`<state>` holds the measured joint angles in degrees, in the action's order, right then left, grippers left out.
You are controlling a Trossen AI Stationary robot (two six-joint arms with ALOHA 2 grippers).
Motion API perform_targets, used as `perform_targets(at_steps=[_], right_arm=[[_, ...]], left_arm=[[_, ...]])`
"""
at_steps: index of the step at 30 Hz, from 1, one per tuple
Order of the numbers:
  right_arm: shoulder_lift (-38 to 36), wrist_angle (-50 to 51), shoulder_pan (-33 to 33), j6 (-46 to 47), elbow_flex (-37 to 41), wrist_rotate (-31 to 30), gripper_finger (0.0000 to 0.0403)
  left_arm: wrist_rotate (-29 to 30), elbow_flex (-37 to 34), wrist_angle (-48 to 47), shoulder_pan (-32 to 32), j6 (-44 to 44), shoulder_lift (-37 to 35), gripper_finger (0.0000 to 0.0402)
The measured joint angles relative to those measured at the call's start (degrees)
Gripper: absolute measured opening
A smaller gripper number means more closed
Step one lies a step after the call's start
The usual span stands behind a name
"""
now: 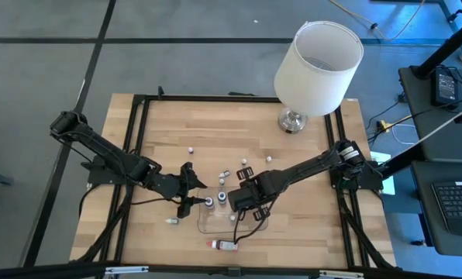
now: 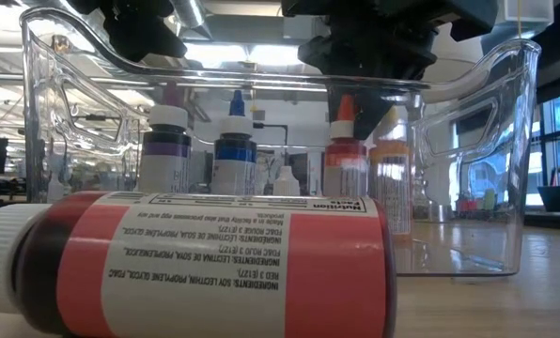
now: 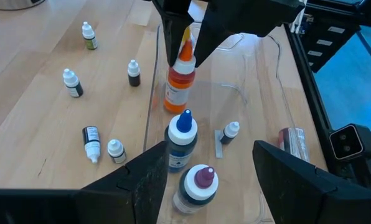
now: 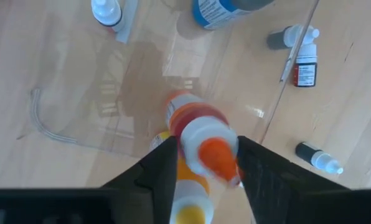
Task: Pick & Place food coloring
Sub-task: Put the big orange food coloring bottle into the container, then put the small green food coloring bottle into the container
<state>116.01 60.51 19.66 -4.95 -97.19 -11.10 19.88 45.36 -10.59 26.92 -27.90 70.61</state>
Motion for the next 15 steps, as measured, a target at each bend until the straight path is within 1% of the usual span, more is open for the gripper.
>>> perform_targets(at_steps=[8,11,15], right_arm=[[0.0,1.5,0.0,1.6,-1.0,0.0,0.0246],[-0.1,2.2,0.3,1.7,-3.2,0.0,0.0262],[-1.9,2.7,1.0,1.4,-4.8,0.1,0.0269]], left_arm=[[0.0,0.0,0.0,0.0,0.0,0.0,0.0228],[0.0,0.0,-0.1,0.0,0.0,0.0,0.0228],[0.0,0.0,-0.9,0.0,0.0,0.0,0.0226]])
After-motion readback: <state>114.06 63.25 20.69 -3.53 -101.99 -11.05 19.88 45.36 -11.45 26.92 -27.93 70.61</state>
